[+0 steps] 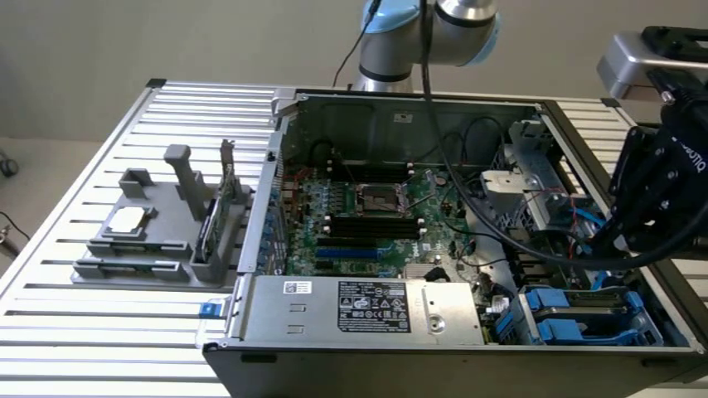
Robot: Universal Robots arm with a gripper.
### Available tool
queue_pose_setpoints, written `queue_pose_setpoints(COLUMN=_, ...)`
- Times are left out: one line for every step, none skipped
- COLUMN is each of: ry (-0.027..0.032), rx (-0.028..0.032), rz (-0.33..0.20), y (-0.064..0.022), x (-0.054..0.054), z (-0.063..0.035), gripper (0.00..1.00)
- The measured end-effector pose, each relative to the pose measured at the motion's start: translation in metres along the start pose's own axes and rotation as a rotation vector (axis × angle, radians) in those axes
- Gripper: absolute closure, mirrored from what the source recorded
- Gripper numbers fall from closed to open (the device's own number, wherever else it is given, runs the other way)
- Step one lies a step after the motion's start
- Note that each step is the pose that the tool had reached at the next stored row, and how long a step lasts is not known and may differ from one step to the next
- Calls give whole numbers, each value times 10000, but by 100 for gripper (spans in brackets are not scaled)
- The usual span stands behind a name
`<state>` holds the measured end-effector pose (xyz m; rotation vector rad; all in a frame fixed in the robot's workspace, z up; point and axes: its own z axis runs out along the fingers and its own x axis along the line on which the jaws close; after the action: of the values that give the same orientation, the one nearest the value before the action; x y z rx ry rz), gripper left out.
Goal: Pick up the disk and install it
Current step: 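Insert the first disk wire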
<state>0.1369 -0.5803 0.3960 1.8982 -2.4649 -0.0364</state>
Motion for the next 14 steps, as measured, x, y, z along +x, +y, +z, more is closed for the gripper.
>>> queue_pose_setpoints(ry=-11, rx=-2, rz=133, y=0, x=0, z=0, gripper=82)
queue_pose_setpoints(ry=-24, rx=-5, rz=275, y=0, x=0, z=0, gripper=82)
queue_pose_setpoints(ry=-36, rx=-8, rz=408, y=0, x=0, z=0, gripper=82)
queue_pose_setpoints(ry=-48, rx=-11, rz=543, y=0, x=0, z=0, gripper=82)
queue_pose_setpoints(ry=-61, rx=-14, rz=676, y=0, x=0, z=0, gripper=82)
queue_pose_setpoints(ry=-72, rx=-16, rz=811, y=0, x=0, z=0, gripper=82)
queue_pose_setpoints(ry=-84, rx=-18, rz=954, y=0, x=0, z=0, gripper=82)
queue_pose_setpoints(ry=-95, rx=-21, rz=1089, y=0, x=0, z=0, gripper=82)
queue_pose_setpoints(ry=-106, rx=-24, rz=1226, y=0, x=0, z=0, gripper=82)
queue_pose_setpoints(ry=-118, rx=-27, rz=1361, y=0, x=0, z=0, gripper=82)
queue_pose_setpoints(ry=-130, rx=-29, rz=1498, y=0, x=0, z=0, gripper=82)
queue_pose_setpoints(ry=-141, rx=-32, rz=1633, y=0, x=0, z=0, gripper=82)
queue_pose_setpoints(ry=-152, rx=-34, rz=1771, y=0, x=0, z=0, gripper=82)
queue_pose_setpoints(ry=-163, rx=-37, rz=1909, y=0, x=0, z=0, gripper=82)
